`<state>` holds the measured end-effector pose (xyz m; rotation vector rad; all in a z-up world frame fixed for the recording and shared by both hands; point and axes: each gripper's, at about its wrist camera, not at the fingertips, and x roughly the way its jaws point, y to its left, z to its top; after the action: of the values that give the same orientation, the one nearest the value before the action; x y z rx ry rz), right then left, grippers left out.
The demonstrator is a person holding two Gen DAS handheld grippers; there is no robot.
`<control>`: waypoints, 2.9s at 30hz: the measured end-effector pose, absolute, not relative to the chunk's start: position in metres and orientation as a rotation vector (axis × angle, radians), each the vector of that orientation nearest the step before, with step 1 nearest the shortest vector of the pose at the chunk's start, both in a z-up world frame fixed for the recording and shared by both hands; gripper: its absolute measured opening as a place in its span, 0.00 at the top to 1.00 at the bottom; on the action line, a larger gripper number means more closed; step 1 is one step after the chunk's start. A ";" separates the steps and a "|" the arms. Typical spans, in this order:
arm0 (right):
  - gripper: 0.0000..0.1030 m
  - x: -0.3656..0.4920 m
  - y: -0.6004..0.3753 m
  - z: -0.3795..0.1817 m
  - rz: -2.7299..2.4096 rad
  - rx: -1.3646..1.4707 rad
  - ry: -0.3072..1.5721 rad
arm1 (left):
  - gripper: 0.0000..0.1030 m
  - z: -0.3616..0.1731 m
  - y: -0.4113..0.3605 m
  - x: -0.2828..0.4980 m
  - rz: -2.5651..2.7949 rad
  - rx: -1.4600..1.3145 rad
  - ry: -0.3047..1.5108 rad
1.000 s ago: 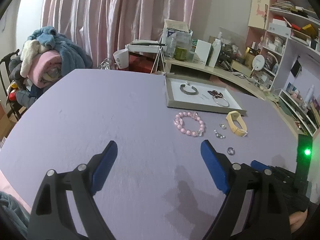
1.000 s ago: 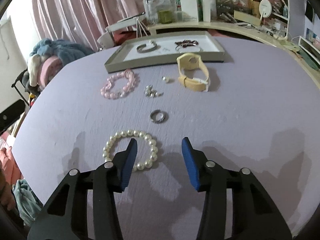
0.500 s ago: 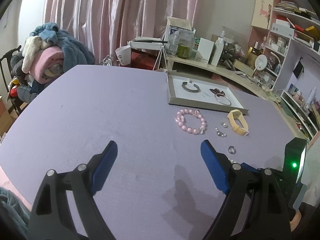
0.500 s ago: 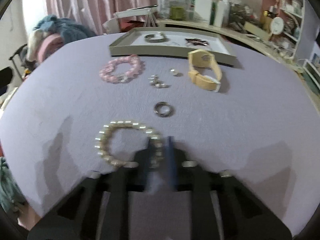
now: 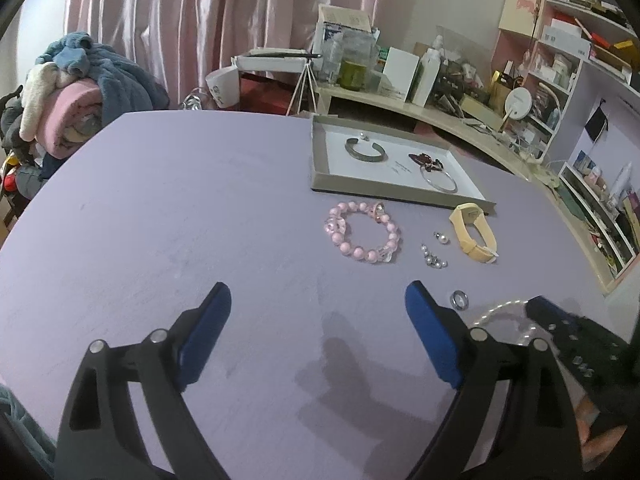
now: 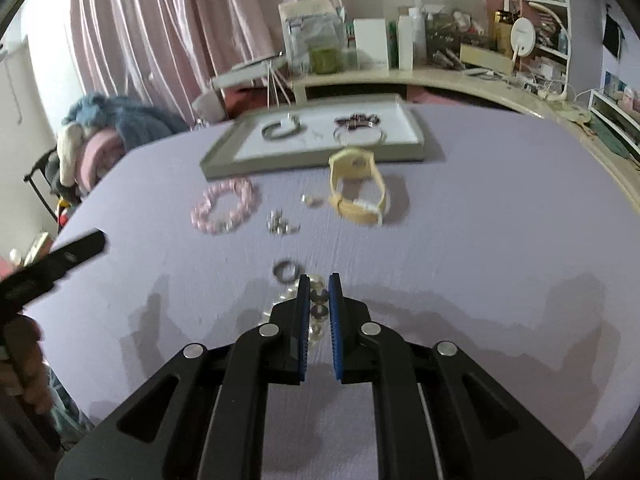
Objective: Organize jewelry
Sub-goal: 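Grasp the pink bead bracelet with the left tool while the right tool holds the pearls, then carry the pink bracelet with the left tool while the right carries the pearl bracelet to the tray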
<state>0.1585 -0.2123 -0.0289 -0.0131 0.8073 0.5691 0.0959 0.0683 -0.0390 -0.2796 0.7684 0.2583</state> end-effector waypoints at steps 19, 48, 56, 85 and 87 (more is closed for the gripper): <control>0.91 0.182 -0.240 -0.018 0.537 0.017 0.812 | 0.39 -0.077 0.078 0.212 0.271 -0.288 0.916; 0.91 0.204 -0.257 -0.012 0.490 0.112 0.826 | 0.88 -0.096 0.075 0.246 0.108 -0.102 0.952; 0.91 0.200 -0.250 0.000 0.512 0.111 0.790 | 0.88 -0.056 0.072 0.222 0.065 -0.120 0.856; 0.91 0.213 -0.233 0.058 0.550 0.090 0.605 | 0.88 0.071 0.075 0.180 0.024 -0.170 0.609; 0.91 0.218 -0.231 0.059 0.555 0.086 0.604 | 0.88 0.074 0.076 0.184 0.022 -0.173 0.606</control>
<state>0.2175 -0.2313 0.0592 0.0862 0.6035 0.5546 0.1840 0.0757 0.0736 -0.1729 0.6060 0.0224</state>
